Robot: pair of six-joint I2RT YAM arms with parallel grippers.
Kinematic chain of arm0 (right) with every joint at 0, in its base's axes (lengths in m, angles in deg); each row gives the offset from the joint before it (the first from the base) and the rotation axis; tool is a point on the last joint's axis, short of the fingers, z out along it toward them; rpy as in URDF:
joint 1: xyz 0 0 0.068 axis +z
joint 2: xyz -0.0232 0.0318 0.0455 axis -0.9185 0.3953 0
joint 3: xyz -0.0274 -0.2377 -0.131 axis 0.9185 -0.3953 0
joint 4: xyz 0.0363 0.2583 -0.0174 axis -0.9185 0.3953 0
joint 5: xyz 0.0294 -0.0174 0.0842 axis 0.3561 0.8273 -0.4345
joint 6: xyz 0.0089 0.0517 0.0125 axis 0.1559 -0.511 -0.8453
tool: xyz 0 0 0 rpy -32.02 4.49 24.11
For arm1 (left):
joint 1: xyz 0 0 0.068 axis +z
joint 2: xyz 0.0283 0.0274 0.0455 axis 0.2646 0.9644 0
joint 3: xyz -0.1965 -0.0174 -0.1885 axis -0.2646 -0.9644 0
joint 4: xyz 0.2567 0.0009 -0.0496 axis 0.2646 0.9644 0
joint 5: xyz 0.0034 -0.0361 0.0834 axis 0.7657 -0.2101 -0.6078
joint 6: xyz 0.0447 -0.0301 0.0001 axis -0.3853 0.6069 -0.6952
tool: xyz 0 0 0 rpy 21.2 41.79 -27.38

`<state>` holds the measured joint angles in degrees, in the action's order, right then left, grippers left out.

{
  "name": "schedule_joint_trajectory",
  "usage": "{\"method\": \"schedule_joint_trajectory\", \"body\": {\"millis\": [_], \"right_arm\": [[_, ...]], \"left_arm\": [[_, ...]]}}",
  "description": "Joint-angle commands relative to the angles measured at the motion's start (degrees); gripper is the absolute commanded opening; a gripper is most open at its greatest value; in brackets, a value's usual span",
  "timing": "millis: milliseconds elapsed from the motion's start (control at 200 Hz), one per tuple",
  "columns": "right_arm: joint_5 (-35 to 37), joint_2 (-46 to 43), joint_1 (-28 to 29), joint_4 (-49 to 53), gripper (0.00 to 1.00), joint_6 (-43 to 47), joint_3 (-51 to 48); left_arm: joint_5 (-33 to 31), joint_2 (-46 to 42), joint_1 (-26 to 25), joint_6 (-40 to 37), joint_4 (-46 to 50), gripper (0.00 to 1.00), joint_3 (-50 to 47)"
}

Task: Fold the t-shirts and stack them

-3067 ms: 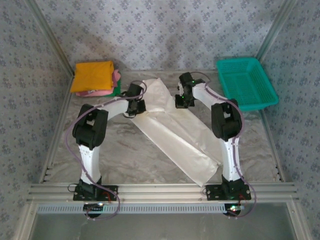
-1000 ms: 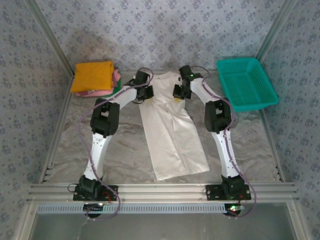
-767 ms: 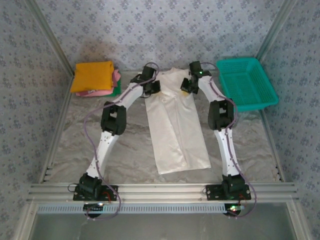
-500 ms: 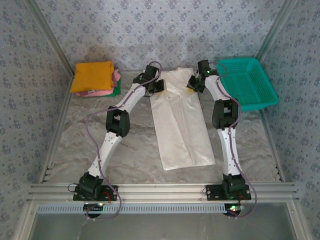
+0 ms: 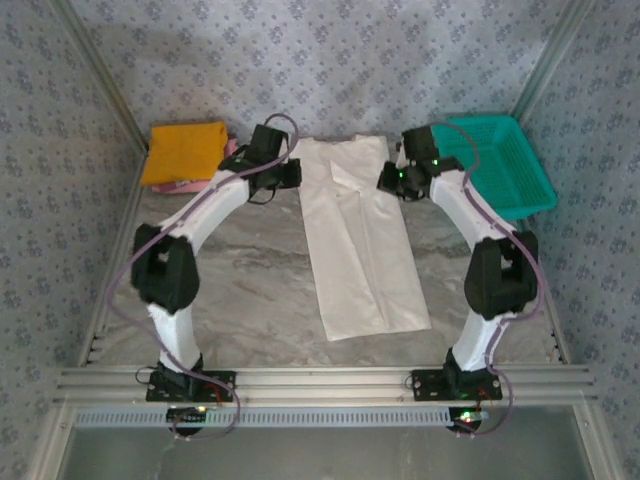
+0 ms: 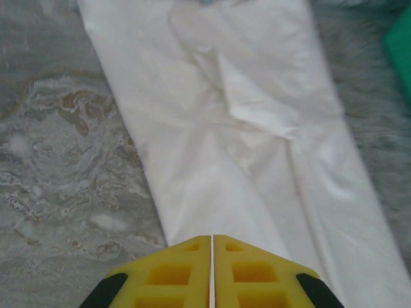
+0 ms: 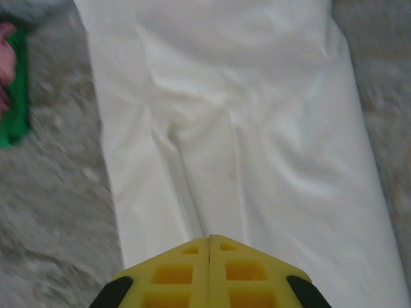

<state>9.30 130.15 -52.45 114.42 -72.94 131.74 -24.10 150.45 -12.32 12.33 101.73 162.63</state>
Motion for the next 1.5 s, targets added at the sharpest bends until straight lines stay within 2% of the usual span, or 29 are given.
{"method": "schedule_joint_trajectory", "body": {"millis": [0, 90, 220, 350, 650, 879, 1044, 1074, 1179, 1264, 1339, 1399, 1494], "right_arm": [[5.7, -0.6, -0.3, 0.2, 0.0, 1.6, -10.8], [6.7, -0.7, -0.4, 1.5, 0.0, 2.0, -14.8], [7.1, -1.6, -0.1, 2.9, 0.0, 1.0, -19.7], [7.1, -2.7, 2.9, 3.3, 0.0, 0.0, -22.9], [2.1, 0.7, 8.1, -1.3, 0.0, -3.8, -29.5], [-2.6, 1.5, 16.0, -5.1, 0.0, -8.2, -29.7], [-3.7, 2.0, 21.0, -2.4, 0.0, -12.1, -25.4], [-3.5, 1.6, 21.2, -2.0, 0.04, -12.8, -25.2], [-2.0, -2.1, 21.1, 1.0, 0.08, -13.3, -25.2], [-0.8, -6.8, 20.6, 4.4, 0.18, -12.9, -25.3], [-1.6, -12.2, 20.0, 6.1, 0.24, -12.9, -26.4], [-3.8, -16.6, 19.7, 6.2, 0.3, -13.4, -28.7], [-9.2, -23.1, 19.8, 2.3, 0.36, -17.8, -37.5]], "left_arm": [[2.4, -0.4, -3.8, 2.0, -9.7, 0.08, -13.3], [8.0, 2.2, -7.4, 5.5, -13.3, 0.01, -16.1], [8.9, 6.2, -13.2, 8.0, -12.6, 0.0, -16.3], [9.4, 7.2, -15.2, 10.5, -14.1, 0.0, -20.3], [4.9, 5.4, -14.5, 11.4, -13.7, 0.0, -31.3], [1.2, -1.5, -10.4, 8.3, -11.1, 0.0, -41.1], [1.0, -4.7, -6.2, 3.7, -9.4, 0.0, -41.6], [0.5, -5.0, -6.0, 2.5, -7.8, 0.0, -40.5], [-0.1, -8.5, -6.0, 1.2, -4.2, 0.0, -38.1], [1.1, -14.8, -6.1, 3.5, -2.9, 0.08, -39.3], [0.7, -22.2, -5.9, 6.1, 0.1, 0.12, -41.6], [0.6, -28.1, -5.7, 8.4, 3.7, 0.22, -43.9], [6.8, -34.8, -4.4, 12.2, 7.8, 0.35, -49.1]]}}
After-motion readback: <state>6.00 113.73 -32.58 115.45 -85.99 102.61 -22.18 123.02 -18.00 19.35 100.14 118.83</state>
